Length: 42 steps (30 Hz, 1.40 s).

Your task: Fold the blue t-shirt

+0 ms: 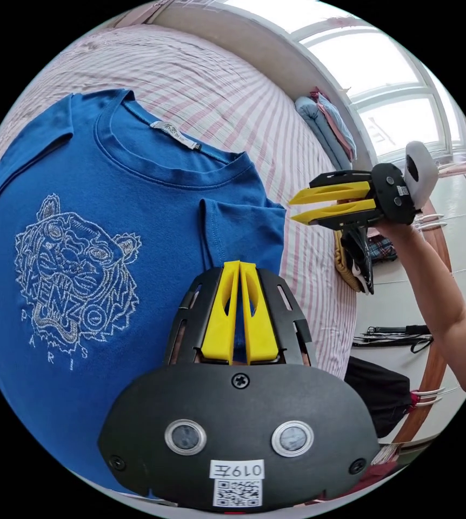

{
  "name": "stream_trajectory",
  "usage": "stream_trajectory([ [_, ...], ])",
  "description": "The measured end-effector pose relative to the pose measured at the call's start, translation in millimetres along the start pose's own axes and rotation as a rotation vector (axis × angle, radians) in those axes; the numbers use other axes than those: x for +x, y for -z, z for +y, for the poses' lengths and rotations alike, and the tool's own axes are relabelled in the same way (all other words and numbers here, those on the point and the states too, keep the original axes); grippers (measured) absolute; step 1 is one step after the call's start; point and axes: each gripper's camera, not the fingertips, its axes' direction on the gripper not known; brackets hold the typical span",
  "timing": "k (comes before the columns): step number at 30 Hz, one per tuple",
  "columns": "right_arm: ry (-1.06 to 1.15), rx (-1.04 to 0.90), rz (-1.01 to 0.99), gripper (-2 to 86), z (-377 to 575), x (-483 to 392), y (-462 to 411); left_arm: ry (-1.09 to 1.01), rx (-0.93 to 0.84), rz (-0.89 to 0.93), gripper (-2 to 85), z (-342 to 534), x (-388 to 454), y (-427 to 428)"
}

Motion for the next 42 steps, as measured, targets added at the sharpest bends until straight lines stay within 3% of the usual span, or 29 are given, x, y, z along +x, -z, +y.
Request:
stream_trajectory([
  [9,0.169,-0.136,-0.064,5.4,-34,27,-1,0.007,-0.004,0.0,1.0,-6,0,-3],
  [14,0.25,-0.229,-0.035,-0.3,-45,36,-1,0.016,-0.001,0.011,0.9,-7,-2,-5],
  [24,0.131,-0.322,-0.159,-0.3,-51,81,-15,0.063,0.014,-0.004,0.9,-1,-6,-6],
  [33,-0.019,-0.118,-0.226,6.2,-19,96,-2,0.097,0.051,0.089,0.9,11,-25,9],
  [38,-0.113,0.029,-0.324,4.0,-19,107,-17,0.065,0.059,0.114,0.9,17,-31,14],
  [42,-0.145,0.02,-0.424,3.9,-18,109,-46,0.012,0.023,0.129,0.9,29,-27,10],
])
